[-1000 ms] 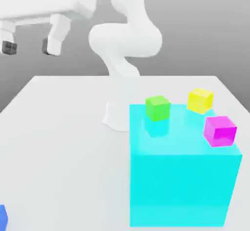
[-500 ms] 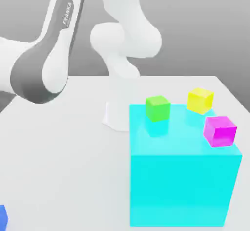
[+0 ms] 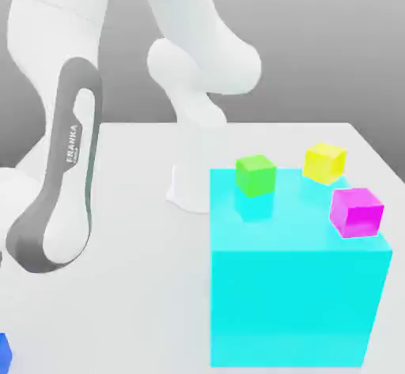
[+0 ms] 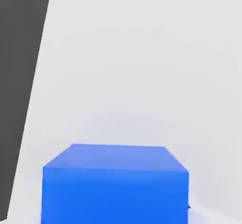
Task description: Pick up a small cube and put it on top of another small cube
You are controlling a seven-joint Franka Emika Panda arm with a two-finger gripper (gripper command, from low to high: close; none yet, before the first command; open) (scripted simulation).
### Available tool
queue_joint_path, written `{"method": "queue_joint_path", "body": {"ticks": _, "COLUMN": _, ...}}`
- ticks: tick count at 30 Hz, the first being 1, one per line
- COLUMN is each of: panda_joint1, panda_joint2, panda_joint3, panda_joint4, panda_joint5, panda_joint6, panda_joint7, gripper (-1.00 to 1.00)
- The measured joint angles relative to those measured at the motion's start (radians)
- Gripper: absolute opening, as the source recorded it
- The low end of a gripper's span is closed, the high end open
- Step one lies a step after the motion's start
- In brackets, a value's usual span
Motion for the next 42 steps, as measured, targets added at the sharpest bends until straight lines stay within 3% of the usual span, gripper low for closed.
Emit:
{"method": "queue_joint_path", "body": {"ticks": 3, "panda_joint1": 0.027, "panda_joint2": -0.104, "panda_joint3": -0.002, "panda_joint4": -0.029, "panda_joint5": -0.024, "panda_joint6": -0.073, "panda_joint7": 0.005, "gripper": -1.0}}
{"method": "queue_joint_path", "body": {"ticks": 12, "panda_joint1": 0.191, "panda_joint2": -0.434, "panda_joint3": 0.146, "panda_joint4": -0.163, "panda_joint5": -0.065, "panda_joint6": -0.258, "panda_joint7": -0.088, "gripper": -1.0}}
{"method": "queue_joint_path", "body": {"ticks": 33, "panda_joint1": 0.683, "panda_joint2": -1.182, "panda_joint3": 0.399, "panda_joint4": -0.479, "panda_joint5": 0.047, "panda_joint6": -0.683, "panda_joint7": -0.445, "gripper": -1.0}}
{"method": "queue_joint_path", "body": {"ticks": 37, "panda_joint1": 0.713, "panda_joint2": -1.178, "panda_joint3": 0.432, "panda_joint4": -0.581, "panda_joint5": 0.071, "panda_joint6": -0.577, "panda_joint7": -0.467, "gripper": -1.0}}
{"method": "queue_joint_path", "body": {"ticks": 38, "panda_joint1": 0.714, "panda_joint2": -1.167, "panda_joint3": 0.44, "panda_joint4": -0.607, "panda_joint5": 0.076, "panda_joint6": -0.54, "panda_joint7": -0.469, "gripper": 1.0}}
{"method": "queue_joint_path", "body": {"ticks": 42, "panda_joint1": 0.714, "panda_joint2": -1.167, "panda_joint3": 0.44, "panda_joint4": -0.607, "panda_joint5": 0.076, "panda_joint6": -0.54, "panda_joint7": -0.469, "gripper": 1.0}}
